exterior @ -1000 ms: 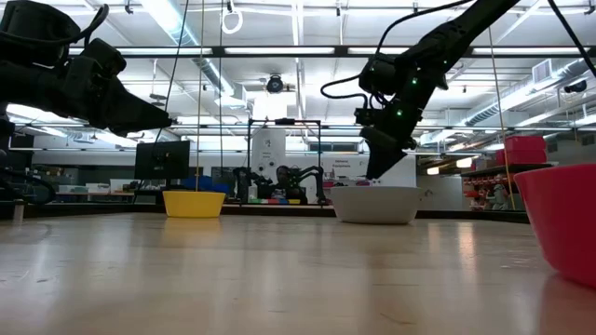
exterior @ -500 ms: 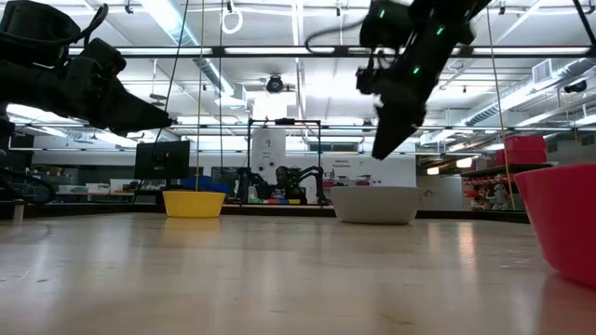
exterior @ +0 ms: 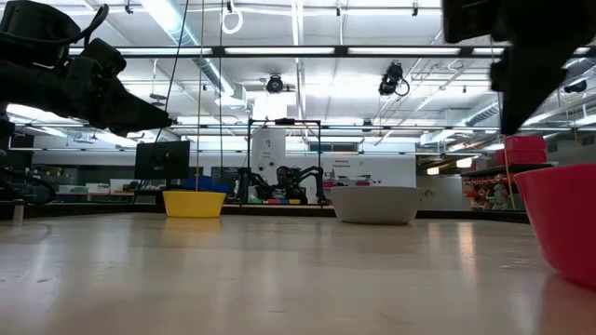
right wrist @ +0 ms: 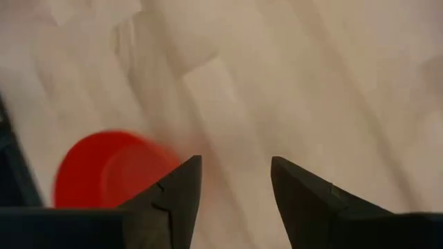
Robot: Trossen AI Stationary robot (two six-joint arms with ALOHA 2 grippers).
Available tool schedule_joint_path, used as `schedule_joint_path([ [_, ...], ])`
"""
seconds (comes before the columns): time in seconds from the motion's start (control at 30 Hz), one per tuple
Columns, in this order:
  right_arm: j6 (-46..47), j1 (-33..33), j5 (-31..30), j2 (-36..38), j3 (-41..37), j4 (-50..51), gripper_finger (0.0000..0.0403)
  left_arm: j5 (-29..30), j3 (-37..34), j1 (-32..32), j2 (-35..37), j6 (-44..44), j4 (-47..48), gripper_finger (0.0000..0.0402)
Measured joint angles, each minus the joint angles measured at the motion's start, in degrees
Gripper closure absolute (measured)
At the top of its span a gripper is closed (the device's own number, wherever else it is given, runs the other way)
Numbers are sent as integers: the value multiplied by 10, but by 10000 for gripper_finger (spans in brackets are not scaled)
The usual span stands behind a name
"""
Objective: Nest bowls inside each other
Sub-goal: Stack the red bowl on the light blue bowl
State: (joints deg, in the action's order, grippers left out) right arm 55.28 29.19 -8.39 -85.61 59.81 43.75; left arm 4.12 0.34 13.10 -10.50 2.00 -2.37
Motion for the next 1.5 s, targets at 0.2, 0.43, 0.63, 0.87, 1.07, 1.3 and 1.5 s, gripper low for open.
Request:
schedule_joint_path([
  [0.2, 86, 56, -4, -6, 0, -21, 214, 10, 0, 0, 0, -8, -1, 235],
  [0.43, 109, 65, 25, -55, 0, -83, 210, 14, 0, 0, 0, -13, -2, 235],
  [0.63, 114, 66, 66, -99, 0, -75, 210, 14, 0, 0, 0, -14, -3, 235],
  [0.87, 111, 66, 70, -105, 0, -72, 214, 14, 0, 0, 0, -14, -4, 235],
  [1.07, 109, 66, 70, -105, 0, -72, 274, 14, 0, 0, 0, -14, -5, 235],
  [1.3, 91, 66, 55, -105, 0, -102, 349, 13, 0, 0, 0, -14, -5, 235],
  [1.5, 62, 66, 56, -105, 0, -115, 345, 13, 0, 0, 0, -14, -5, 235],
])
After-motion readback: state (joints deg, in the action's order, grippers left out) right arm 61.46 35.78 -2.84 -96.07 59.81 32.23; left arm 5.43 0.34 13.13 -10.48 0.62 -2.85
